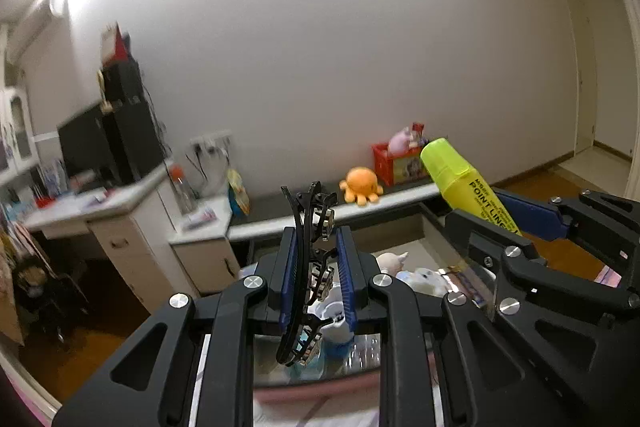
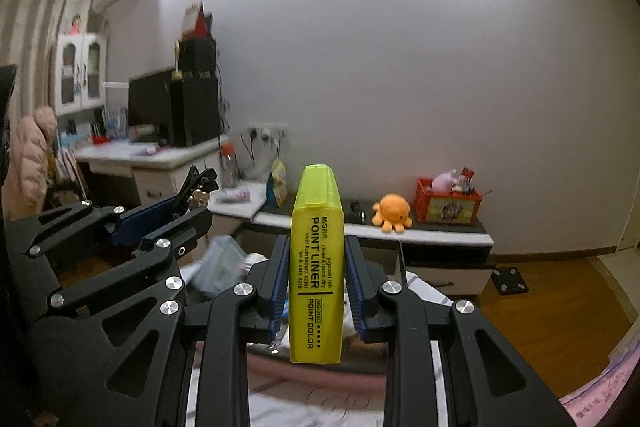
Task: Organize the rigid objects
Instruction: 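Lift both held items and carry them over the pink box, then open both tools to drop the items into the box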
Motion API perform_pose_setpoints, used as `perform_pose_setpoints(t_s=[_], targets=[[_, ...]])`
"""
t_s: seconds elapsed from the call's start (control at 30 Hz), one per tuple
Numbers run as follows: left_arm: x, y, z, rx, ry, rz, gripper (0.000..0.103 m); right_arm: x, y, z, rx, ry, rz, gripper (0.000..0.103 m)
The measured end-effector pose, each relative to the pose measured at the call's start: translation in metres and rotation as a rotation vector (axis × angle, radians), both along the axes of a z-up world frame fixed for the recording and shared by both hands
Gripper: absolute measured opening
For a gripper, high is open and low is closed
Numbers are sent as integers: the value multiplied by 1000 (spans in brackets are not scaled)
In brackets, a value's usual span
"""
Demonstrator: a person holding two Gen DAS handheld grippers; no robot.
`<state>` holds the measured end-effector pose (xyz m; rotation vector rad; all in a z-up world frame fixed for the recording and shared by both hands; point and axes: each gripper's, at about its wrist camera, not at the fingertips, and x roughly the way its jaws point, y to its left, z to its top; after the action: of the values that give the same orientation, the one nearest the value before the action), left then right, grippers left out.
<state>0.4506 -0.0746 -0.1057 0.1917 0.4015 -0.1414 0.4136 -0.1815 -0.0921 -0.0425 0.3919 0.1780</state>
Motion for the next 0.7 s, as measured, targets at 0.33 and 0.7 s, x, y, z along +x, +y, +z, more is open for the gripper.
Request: perform_pose_setpoints(t_s=[0.33, 0.7], targets=[[104, -3, -73, 6, 277, 14, 20, 106, 3, -66, -29, 260, 17, 28], [113, 12, -77, -21, 278, 72, 60, 126, -11, -84, 29, 313, 6, 43]])
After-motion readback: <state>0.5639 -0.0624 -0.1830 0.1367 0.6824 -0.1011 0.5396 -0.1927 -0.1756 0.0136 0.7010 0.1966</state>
